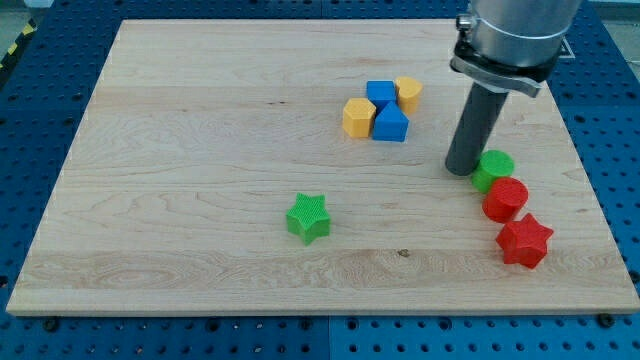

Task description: Slide green star towards green circle

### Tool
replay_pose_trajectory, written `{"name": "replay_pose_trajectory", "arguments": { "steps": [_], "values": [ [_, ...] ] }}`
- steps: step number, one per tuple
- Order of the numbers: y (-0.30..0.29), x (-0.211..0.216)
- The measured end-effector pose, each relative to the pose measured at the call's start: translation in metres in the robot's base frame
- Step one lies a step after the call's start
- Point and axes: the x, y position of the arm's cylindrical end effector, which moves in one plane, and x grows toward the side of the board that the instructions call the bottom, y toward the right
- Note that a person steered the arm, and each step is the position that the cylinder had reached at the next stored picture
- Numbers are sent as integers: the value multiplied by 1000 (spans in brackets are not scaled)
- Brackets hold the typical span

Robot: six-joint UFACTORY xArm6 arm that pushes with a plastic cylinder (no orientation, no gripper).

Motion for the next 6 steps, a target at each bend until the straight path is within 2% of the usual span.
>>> {"name": "replay_pose_trajectory", "arguments": {
  "steps": [1,2,3,5,6],
  "values": [
    [5,0],
    [-21,0],
    [-73,1],
    [-131,84],
    [-179,115]
  ]
}}
